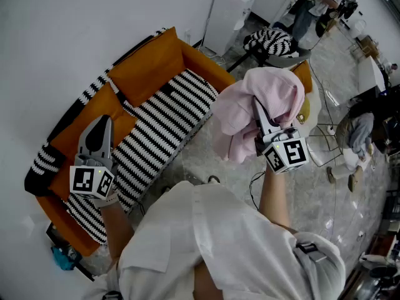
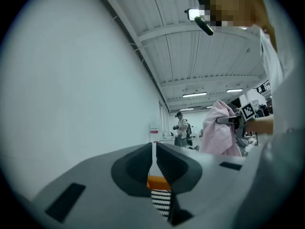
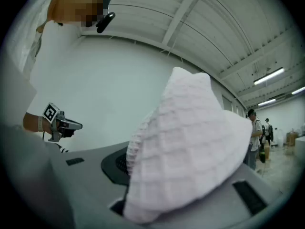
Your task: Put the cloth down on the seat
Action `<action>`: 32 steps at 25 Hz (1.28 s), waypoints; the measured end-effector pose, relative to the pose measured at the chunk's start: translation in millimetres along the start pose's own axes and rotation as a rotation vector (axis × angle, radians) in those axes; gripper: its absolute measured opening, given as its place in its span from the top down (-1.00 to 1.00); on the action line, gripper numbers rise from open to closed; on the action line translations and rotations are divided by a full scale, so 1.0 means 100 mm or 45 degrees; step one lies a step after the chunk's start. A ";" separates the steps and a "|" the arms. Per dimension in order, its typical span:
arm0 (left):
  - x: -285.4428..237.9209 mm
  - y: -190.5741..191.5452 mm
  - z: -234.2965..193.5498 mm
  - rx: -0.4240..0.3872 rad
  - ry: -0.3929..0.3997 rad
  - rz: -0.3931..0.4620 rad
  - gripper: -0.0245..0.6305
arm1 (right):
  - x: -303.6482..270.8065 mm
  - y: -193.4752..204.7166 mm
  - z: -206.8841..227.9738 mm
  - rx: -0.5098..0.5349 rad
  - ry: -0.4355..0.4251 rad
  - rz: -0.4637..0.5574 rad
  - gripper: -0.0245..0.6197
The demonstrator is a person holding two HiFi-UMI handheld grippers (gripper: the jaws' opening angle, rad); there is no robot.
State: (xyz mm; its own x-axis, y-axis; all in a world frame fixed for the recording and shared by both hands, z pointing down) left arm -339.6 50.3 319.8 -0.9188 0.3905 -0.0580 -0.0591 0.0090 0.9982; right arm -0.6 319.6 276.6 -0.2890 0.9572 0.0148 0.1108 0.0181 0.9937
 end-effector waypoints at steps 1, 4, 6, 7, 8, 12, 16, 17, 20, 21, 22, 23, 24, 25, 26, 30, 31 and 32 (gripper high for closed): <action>-0.10 0.01 0.11 0.000 0.011 -0.017 0.80 | 0.06 0.02 0.10 -0.007 -0.004 -0.009 0.48; -0.39 0.03 0.49 -0.011 0.062 -0.068 0.80 | 0.20 0.10 0.40 -0.011 -0.019 -0.033 0.48; -0.59 0.05 0.75 -0.027 0.100 -0.097 0.80 | 0.26 0.17 0.59 -0.009 -0.027 -0.042 0.48; -0.67 0.05 0.86 -0.031 0.114 -0.108 0.80 | 0.29 0.21 0.67 -0.013 -0.032 -0.045 0.48; -0.74 0.06 0.97 -0.030 0.126 -0.116 0.80 | 0.33 0.25 0.75 -0.018 -0.038 -0.049 0.48; -1.01 0.08 1.37 -0.023 0.167 -0.135 0.80 | 0.44 0.36 1.08 -0.033 -0.061 -0.042 0.48; -1.19 0.10 1.78 -0.043 0.188 -0.157 0.80 | 0.54 0.45 1.37 -0.024 -0.100 -0.043 0.48; -1.23 0.11 1.87 -0.045 0.188 -0.162 0.80 | 0.57 0.48 1.44 -0.029 -0.115 -0.046 0.48; -1.32 0.14 2.09 -0.040 0.172 -0.174 0.80 | 0.61 0.56 1.63 -0.076 -0.165 -0.053 0.47; -1.35 0.15 2.15 -0.038 0.164 -0.180 0.80 | 0.61 0.59 1.69 -0.092 -0.181 -0.055 0.47; -1.37 0.16 2.21 -0.039 0.156 -0.187 0.80 | 0.61 0.61 1.75 -0.104 -0.196 -0.057 0.47; -1.38 0.18 2.27 -0.040 0.149 -0.193 0.80 | 0.62 0.62 1.80 -0.112 -0.211 -0.058 0.47; -1.38 0.19 2.34 -0.041 0.142 -0.198 0.80 | 0.63 0.64 1.86 -0.116 -0.228 -0.060 0.47; -1.38 0.21 2.40 -0.041 0.137 -0.202 0.80 | 0.63 0.65 1.91 -0.119 -0.245 -0.063 0.47; -1.38 0.22 2.46 -0.039 0.132 -0.209 0.80 | 0.62 0.67 1.96 -0.123 -0.259 -0.066 0.47; -1.40 0.28 2.48 -0.012 0.124 -0.238 0.80 | 0.58 0.74 2.02 -0.149 -0.283 -0.086 0.47; -1.43 0.29 2.45 0.004 0.119 -0.235 0.80 | 0.55 0.75 2.02 -0.152 -0.295 -0.089 0.47; -1.46 0.29 2.41 0.021 0.110 -0.229 0.80 | 0.50 0.76 2.02 -0.153 -0.311 -0.093 0.47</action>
State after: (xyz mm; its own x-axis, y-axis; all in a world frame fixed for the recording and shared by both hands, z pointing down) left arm -113.0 215.8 361.2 -0.9242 0.3009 -0.2354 -0.2194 0.0865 0.9718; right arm 186.0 427.3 330.6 -0.0527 0.9962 -0.0699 -0.0194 0.0689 0.9974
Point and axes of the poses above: the fingertips, and each gripper's own axes: x backward along the fingers, z to its right, y out of its underside, the point moved 5 cm from there along x, backward along the fingers, and after that the axes turned 4 degrees about -z, right-handed, at the moved point
